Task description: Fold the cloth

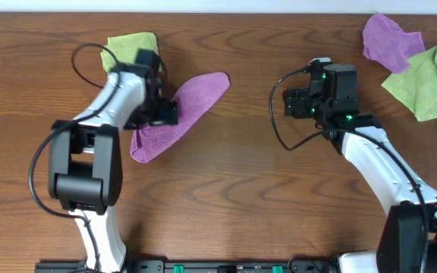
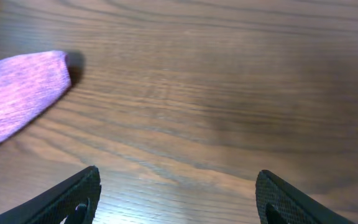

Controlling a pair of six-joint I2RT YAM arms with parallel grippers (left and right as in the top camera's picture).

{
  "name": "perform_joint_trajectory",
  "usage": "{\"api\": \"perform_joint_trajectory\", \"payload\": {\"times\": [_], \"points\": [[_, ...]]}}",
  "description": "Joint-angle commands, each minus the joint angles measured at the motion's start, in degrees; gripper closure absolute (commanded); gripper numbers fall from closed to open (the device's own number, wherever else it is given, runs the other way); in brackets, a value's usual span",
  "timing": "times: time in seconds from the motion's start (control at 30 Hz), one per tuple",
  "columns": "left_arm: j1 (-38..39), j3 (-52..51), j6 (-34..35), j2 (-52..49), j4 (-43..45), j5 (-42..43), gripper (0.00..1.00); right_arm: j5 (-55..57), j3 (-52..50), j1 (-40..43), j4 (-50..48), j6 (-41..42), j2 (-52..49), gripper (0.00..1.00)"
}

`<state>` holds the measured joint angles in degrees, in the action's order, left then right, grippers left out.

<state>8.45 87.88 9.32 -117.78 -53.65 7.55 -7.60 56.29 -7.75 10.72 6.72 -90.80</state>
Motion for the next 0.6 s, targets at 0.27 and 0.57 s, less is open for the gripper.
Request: {"api": "perform_joint_trajectory", "payload": {"times": [0.27,0.57], "points": [[9.70,6.80,-3.61,0.20,-3.67,3.41,0.05,-2.95,0.74,-2.58,0.24,-1.20,0.59,0.20],[6.60,6.80,-5.55,0.13,-5.75,-1.16,0.05,-2.95,0.72,-2.58,2.45,-1.70,0.59,0.21]]}}
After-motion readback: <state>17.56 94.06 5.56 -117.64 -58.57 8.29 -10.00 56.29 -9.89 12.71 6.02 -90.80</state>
